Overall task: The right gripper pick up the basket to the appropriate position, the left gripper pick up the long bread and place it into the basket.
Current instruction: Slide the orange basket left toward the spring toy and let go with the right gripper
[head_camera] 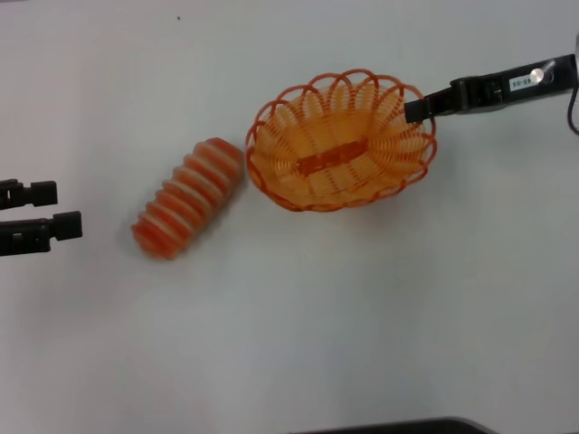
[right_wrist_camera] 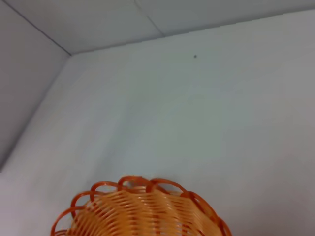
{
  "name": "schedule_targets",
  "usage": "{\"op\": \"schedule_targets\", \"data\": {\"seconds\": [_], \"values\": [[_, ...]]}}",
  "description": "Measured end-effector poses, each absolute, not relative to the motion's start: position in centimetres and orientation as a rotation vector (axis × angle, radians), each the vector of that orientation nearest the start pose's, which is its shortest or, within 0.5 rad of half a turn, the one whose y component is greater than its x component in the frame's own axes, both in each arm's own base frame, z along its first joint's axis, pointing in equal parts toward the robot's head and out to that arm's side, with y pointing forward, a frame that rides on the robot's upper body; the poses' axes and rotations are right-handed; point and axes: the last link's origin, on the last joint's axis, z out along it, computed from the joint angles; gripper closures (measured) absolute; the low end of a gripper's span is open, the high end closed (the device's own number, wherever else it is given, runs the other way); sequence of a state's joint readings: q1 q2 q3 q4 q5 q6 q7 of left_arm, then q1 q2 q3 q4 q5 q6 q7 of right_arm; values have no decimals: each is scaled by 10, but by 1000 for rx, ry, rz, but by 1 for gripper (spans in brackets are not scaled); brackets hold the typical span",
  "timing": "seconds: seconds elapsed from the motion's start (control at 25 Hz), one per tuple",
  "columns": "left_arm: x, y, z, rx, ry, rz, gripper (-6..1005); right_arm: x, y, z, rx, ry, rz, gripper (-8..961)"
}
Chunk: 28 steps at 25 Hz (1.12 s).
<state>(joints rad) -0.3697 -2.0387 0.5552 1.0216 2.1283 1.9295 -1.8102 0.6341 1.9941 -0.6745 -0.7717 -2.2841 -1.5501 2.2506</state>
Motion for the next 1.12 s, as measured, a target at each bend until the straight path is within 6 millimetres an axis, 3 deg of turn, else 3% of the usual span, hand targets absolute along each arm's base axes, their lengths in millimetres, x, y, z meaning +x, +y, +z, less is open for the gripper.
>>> {"op": "schedule_targets", "data": {"seconds": [0.24, 0.56, 0.76, 0.96, 1.12], "values": [[-287, 277, 81, -2714, -1049, -606, 159, 276, 354, 16, -2383, 1673, 459, 895], [-286, 280, 81, -2711, -1039, -604, 159, 293, 351, 2, -2290, 1753, 441, 892], [-286, 282, 81, -2703, -1038, -602, 159, 295, 350, -1, -2278, 1766, 441, 782], [-286, 282, 81, -2699, -1038, -601, 158, 296, 356, 16, -2254, 1721, 484, 636], [-286, 282, 81, -2698, -1039, -601, 158, 276, 358, 50, -2376, 1485, 637, 476]]}}
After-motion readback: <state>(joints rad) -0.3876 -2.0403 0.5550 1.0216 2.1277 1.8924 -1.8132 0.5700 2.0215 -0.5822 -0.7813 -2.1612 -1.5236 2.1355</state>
